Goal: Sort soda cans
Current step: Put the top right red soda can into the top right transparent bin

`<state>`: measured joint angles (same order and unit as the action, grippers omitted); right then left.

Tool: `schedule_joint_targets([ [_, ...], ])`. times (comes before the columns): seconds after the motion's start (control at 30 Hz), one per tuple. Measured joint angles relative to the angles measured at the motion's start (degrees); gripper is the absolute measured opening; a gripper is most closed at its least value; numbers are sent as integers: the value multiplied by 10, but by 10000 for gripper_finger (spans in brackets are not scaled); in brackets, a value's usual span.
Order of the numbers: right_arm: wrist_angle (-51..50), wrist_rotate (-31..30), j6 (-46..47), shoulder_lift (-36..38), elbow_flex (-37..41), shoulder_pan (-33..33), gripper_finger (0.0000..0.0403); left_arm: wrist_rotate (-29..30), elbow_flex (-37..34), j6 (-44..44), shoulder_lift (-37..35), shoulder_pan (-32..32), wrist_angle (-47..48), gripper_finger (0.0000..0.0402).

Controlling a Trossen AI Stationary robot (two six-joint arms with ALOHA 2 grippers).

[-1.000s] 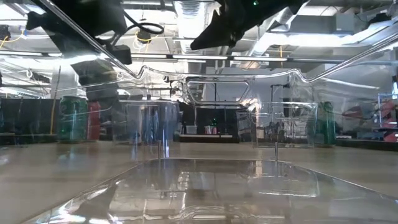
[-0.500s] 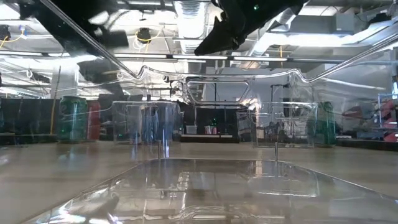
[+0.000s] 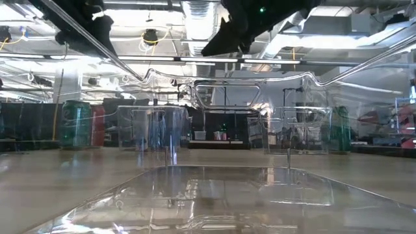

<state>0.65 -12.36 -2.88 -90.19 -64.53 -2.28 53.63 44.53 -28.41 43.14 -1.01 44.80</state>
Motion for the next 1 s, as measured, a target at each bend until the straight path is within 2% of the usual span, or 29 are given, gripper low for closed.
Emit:
schedule_joint_targets([
  [0.1, -1, 2, 16, 0, 0, -13, 24, -15, 0, 3, -10, -67, 3, 318],
  [0.2, -4, 3, 29, 0, 0, -24, 29, -81, 0, 27, -7, -149, 4, 349],
  [0.33, -25, 33, 43, 0, 0, -40, 53, -154, 0, 64, 13, -248, -10, 370],
  [0.43, -39, 54, 46, 0, 0, -47, 81, -178, 0, 92, 29, -307, -21, 373],
  [0.6, -46, 65, 50, 0, 0, -50, 142, -241, 0, 130, 54, -392, -34, 373],
  [0.77, -54, 66, 50, 0, 0, -51, 223, -292, 0, 156, 93, -460, -44, 373],
  [0.87, -74, 71, 46, 0, 0, -57, 272, -296, 0, 166, 116, -483, -47, 373],
  [1.0, -75, 93, 45, 0, 10, -67, 325, -303, 0, 174, 137, -482, -50, 373],
])
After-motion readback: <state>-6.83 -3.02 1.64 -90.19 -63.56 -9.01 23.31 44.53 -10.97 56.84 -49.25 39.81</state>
